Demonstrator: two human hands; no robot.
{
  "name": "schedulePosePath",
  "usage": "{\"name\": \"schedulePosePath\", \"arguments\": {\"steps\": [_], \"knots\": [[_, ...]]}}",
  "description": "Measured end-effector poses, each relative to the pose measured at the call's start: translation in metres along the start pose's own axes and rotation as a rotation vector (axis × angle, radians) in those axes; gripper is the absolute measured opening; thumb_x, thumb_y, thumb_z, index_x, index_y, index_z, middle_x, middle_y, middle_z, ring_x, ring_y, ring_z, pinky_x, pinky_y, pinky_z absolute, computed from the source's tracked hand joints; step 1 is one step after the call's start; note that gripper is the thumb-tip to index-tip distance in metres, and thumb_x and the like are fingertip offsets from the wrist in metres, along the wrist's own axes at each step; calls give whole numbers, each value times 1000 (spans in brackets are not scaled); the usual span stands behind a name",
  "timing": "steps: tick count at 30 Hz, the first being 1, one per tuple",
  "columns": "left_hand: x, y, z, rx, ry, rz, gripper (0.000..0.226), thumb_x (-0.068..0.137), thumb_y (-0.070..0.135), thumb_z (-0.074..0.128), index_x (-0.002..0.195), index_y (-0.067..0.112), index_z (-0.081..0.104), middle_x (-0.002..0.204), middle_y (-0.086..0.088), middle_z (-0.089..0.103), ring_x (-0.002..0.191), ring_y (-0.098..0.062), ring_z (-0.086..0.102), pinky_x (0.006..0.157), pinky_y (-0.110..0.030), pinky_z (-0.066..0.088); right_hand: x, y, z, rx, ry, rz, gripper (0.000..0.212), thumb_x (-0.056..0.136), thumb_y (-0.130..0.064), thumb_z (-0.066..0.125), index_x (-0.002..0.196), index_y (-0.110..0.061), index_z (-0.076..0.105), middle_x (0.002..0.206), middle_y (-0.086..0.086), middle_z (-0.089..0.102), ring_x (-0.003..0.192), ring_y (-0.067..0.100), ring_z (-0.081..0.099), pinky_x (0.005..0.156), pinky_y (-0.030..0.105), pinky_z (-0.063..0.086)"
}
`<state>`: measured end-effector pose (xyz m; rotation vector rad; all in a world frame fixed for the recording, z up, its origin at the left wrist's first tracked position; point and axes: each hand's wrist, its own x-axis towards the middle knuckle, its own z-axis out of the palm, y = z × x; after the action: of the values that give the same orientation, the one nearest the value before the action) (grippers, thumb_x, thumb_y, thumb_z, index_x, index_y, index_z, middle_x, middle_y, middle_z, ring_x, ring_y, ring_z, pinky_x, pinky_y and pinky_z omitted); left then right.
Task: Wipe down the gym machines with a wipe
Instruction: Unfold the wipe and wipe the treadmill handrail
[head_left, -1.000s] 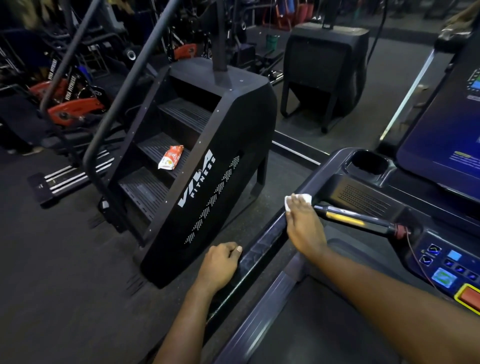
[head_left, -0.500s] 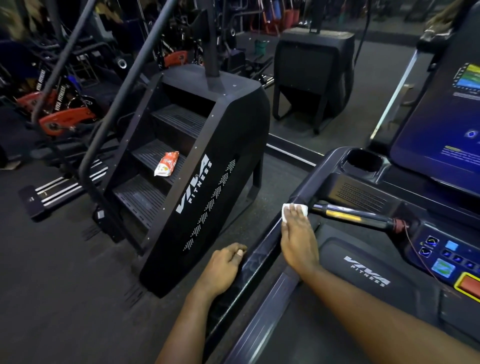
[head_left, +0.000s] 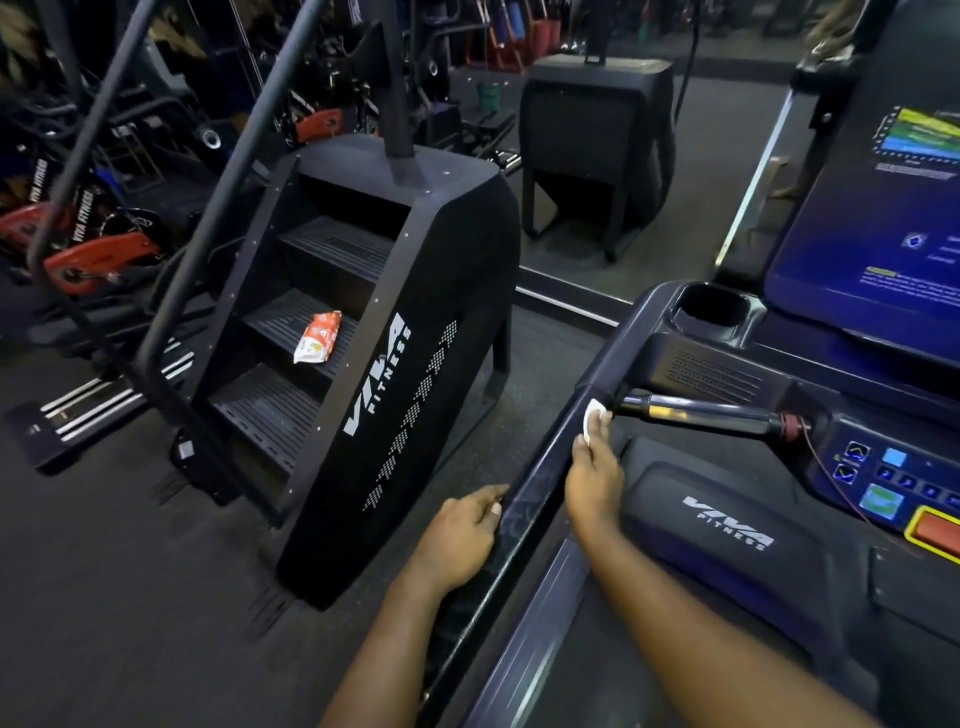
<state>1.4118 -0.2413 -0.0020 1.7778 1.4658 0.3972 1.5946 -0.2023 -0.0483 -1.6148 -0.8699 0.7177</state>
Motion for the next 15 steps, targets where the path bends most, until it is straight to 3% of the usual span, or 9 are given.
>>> {"name": "schedulePosePath", "arguments": {"steps": [2, 5, 11, 13, 15], "knots": [[1, -1, 1, 21, -4, 3, 38, 107, 27, 43, 144, 28, 55, 137, 0, 64, 129, -16, 56, 105, -23, 40, -27, 3, 12, 159, 66, 62, 52, 106, -9, 43, 154, -27, 39, 157, -18, 33, 145, -3, 26, 121, 21, 19], [1, 0, 2, 46, -12, 5, 41, 107, 28, 41, 147, 27, 51, 141, -1, 61, 133, -20, 54, 111, -30, 41, -24, -3, 17, 224, 144, 176, 49, 105, -20, 44, 151, -38, 43, 152, -24, 40, 131, -4, 39, 108, 21, 29], [-3, 3, 3, 68, -3, 6, 42, 108, 28, 39, 149, 26, 48, 141, -5, 61, 130, -21, 55, 111, -33, 42, 35, -11, 19, 415, 239, 345, 42, 105, -21, 46, 147, -26, 51, 143, -19, 50, 99, -3, 52, 87, 13, 36], [-4, 6, 2, 80, 12, 11, 42, 109, 26, 39, 149, 25, 48, 136, -6, 64, 124, -19, 59, 104, -29, 45, 16, 7, 25, 438, 240, 390, 42, 99, -32, 51, 140, -28, 58, 141, -17, 55, 103, 3, 61, 88, 20, 46], [-6, 8, 0, 74, 16, 22, 41, 109, 24, 39, 149, 25, 48, 130, -5, 67, 112, -14, 62, 94, -25, 46, -1, 30, 30, 440, 206, 392, 49, 88, -42, 53, 133, -27, 65, 135, -8, 65, 117, 17, 64, 102, 38, 51]]}}
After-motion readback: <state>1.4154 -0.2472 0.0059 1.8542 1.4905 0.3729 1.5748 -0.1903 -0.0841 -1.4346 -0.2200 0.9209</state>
